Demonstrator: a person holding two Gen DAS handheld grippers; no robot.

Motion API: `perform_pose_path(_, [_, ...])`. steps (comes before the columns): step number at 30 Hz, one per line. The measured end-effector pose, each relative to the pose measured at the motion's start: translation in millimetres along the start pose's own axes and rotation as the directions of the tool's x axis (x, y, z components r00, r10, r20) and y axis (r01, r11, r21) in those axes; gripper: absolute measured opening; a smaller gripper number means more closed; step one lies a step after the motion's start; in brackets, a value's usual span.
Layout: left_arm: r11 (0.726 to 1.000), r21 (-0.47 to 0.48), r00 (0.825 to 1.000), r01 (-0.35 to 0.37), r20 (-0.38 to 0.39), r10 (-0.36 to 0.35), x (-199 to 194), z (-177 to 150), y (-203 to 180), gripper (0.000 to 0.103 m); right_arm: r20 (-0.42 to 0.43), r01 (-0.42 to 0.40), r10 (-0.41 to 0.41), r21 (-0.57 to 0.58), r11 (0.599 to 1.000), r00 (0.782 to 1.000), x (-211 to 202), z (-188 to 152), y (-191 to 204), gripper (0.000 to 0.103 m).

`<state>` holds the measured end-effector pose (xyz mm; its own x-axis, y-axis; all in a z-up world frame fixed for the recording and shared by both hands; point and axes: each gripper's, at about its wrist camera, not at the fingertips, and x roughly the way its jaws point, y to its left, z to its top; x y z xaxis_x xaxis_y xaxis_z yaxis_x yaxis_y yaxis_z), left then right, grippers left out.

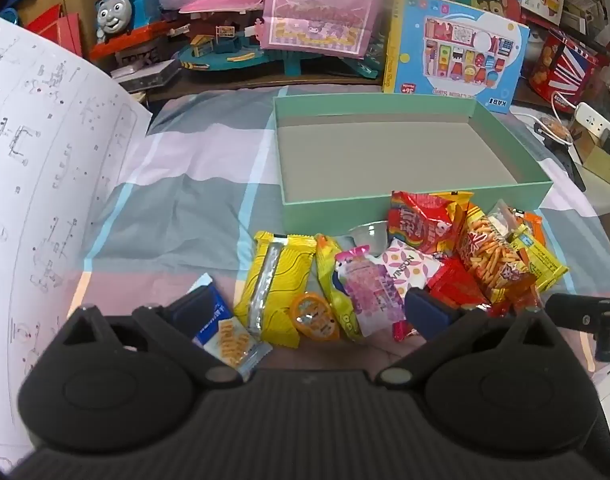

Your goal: Organize snacks

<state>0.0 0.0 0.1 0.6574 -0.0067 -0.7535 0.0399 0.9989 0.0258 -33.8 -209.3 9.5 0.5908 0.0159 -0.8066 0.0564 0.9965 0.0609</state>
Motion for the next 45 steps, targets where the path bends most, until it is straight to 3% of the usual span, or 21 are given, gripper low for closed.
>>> perform_pose_path(9, [1.000,-0.007,1.000,0.017,0.007,-0.016,-10.9,-0.4,5.4,0.103,-0.002,-0.009,0.009,-0.007,1.000,1.000,-6.4,2.0,-1.2,0.103])
perform_pose_path(45, [1.000,-0.024,0.999,0.008,-0.051,-0.009,9.5,-4.3,2.7,0.103,-0.036,0.003,-0.003,0.000,1.000,0.999,5.0,0.7,0.1,0.103])
